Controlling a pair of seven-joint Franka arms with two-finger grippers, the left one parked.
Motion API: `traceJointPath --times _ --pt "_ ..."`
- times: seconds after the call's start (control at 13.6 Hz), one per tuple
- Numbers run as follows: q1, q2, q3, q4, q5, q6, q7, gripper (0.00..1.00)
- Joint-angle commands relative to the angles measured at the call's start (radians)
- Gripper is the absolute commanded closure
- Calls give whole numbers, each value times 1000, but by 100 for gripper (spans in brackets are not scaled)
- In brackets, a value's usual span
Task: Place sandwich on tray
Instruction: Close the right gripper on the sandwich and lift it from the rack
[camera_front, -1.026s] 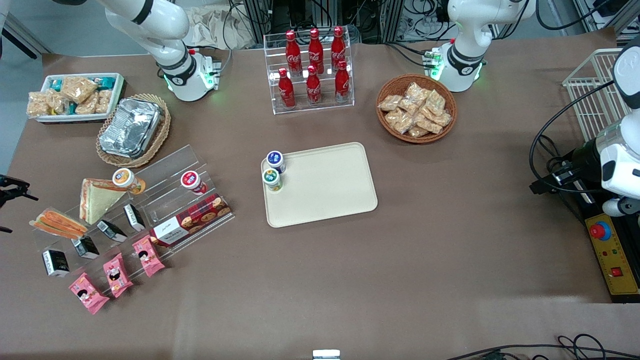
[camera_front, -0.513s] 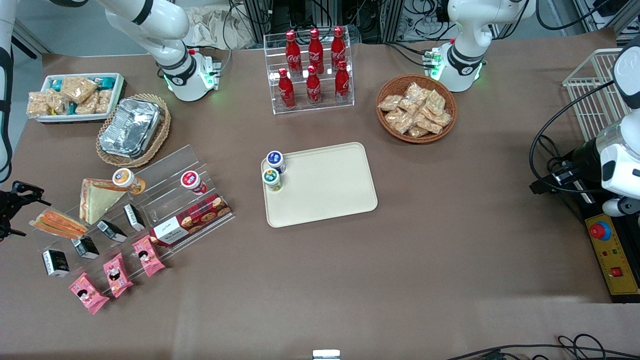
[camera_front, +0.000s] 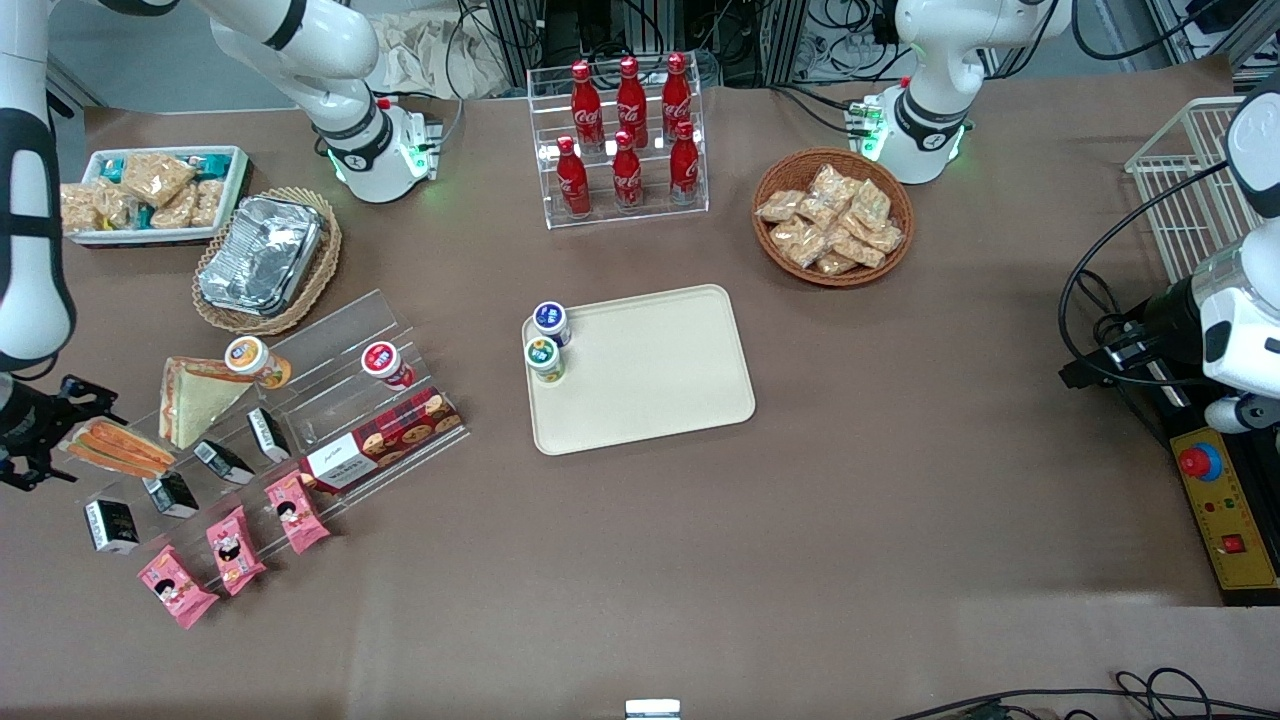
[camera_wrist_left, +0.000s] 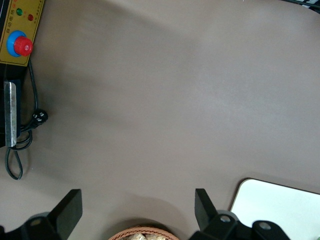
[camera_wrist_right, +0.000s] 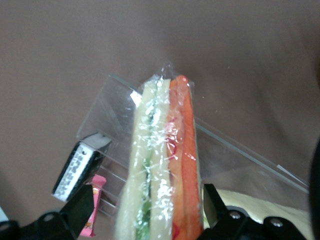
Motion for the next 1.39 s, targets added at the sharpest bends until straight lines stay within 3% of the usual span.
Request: traceJointPath --times 0.0,0.22,0.44,0.73,1.32 --pt "10 -4 -3 -20 30 31 -1 42" --pt "32 -6 -3 -20 30 29 -4 98" --pt "32 -9 3 -14 36 28 -5 100" --pt "21 -15 5 6 98 10 -34 100" --pt "17 -15 -5 204 154 -263 -45 100"
